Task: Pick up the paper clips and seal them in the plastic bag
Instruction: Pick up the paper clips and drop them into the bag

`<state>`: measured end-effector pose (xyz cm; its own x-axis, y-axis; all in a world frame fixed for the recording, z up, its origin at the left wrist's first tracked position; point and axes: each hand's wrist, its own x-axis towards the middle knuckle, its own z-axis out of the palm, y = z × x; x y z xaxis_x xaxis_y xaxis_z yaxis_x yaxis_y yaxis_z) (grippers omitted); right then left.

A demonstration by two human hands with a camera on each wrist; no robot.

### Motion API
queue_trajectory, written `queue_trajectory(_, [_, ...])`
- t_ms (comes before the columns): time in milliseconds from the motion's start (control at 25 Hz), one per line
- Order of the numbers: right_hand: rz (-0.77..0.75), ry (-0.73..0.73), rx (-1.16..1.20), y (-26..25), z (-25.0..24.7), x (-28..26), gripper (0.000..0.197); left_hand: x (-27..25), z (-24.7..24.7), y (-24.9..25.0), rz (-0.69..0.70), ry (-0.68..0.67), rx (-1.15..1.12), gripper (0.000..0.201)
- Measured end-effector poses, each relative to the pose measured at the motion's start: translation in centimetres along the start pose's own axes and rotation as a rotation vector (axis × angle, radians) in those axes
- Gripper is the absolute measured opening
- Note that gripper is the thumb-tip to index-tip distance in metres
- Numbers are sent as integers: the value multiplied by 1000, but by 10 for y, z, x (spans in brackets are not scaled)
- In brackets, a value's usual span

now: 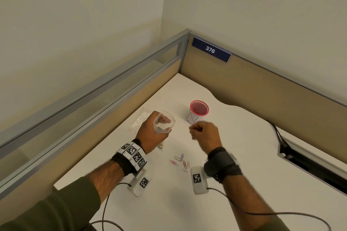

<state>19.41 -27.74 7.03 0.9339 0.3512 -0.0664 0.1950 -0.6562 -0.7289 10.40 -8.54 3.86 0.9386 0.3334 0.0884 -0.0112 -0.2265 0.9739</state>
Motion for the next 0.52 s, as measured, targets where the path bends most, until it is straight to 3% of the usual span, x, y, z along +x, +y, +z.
queue_trajectory(40, [70,-69,-129,22,13,-3,7,0,-1,-1,-5,1,-8,29])
queue_trajectory(120, [196,-213,-360,58,41,-14,31,0,-4,-5,-18,-1,-29,30])
queue_trajectory(240, [246,-288,-474,74,72,-29,55,0,-6,-8,-35,8,-32,31])
queue_trajectory(320, [191,-292,-494,72,86,-30,54,1,-6,-9,-44,14,-15,30])
queue_trajectory(520, [48,-306,-568,70,106,-24,25,2,-6,-8,-38,24,-11,30])
